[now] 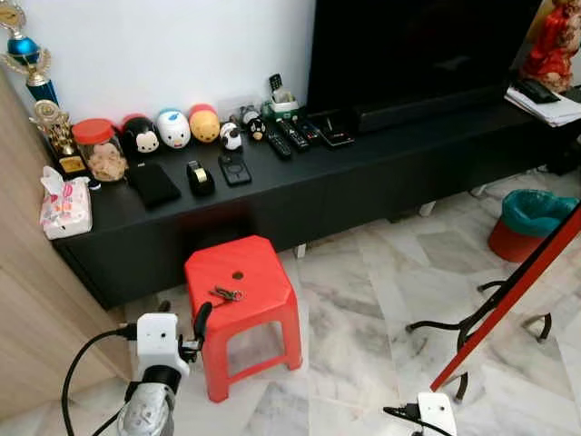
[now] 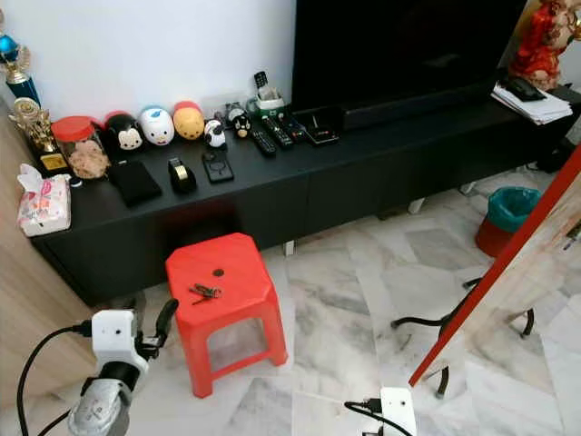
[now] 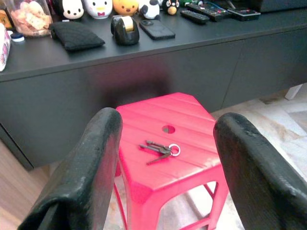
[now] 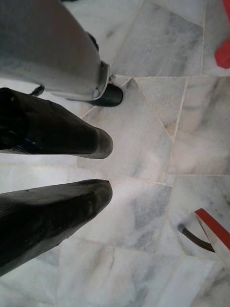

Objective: Hang keys on a hook

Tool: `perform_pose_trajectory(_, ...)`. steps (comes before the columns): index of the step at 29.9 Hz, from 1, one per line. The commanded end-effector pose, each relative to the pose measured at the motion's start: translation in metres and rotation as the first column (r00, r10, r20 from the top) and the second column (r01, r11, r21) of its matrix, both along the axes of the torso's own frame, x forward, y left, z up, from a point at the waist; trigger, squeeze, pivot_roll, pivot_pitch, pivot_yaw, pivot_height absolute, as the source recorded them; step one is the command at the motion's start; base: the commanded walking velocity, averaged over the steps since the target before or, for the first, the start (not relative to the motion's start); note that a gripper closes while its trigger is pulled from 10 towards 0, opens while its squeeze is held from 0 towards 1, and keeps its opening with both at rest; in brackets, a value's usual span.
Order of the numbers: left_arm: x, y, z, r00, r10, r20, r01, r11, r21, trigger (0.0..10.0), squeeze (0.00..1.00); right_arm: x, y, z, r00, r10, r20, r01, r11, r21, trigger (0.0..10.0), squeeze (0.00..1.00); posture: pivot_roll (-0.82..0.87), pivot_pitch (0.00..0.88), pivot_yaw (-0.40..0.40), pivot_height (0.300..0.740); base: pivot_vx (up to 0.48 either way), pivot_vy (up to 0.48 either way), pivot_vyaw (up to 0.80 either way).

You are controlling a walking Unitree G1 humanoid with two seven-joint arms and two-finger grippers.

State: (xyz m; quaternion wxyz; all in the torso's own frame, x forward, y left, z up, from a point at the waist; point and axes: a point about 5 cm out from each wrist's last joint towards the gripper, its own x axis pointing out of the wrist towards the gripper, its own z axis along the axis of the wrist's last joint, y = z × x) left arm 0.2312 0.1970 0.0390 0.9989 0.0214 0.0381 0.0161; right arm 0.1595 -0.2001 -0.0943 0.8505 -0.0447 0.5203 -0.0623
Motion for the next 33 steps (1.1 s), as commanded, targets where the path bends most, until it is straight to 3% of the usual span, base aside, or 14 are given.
perform_pose_trajectory(1,-0.001,-0.002,0.002,1.000,-0.002,0.000,0.002,1.000,0.006,10.0,0.00,0.002,-0.004,0.001,1.000,0.007,0.006,-0.007,1.000,-0.013,10.0,0.00,0.07,0.028,-0.108,0.740,0.000,0.000,0.00)
perform_pose_trajectory(10,0.004,0.004,0.010,1.000,0.004,0.003,-0.004,1.000,0.029,10.0,0.00,0.006,-0.003,0.003,0.999,0.032,0.007,-0.032,0.999,-0.019,10.0,0.00,0.07,0.012,-0.112,0.740,0.190,0.000,0.00)
perform_pose_trajectory(15,0.014,0.010,0.017,1.000,-0.007,0.014,0.006,0.999,0.049,10.0,0.00,0.009,-0.001,0.004,0.999,0.033,0.013,-0.032,0.999,-0.018,10.0,0.00,0.07,0.000,-0.106,0.740,0.275,0.000,0.00)
perform_pose_trajectory(33,0.015,0.013,0.014,1.000,-0.002,0.002,0.002,0.999,0.051,10.0,0.00,0.009,0.002,0.003,0.999,0.051,0.010,-0.051,0.999,-0.014,10.0,0.00,0.07,0.000,-0.108,0.740,0.294,0.000,0.00)
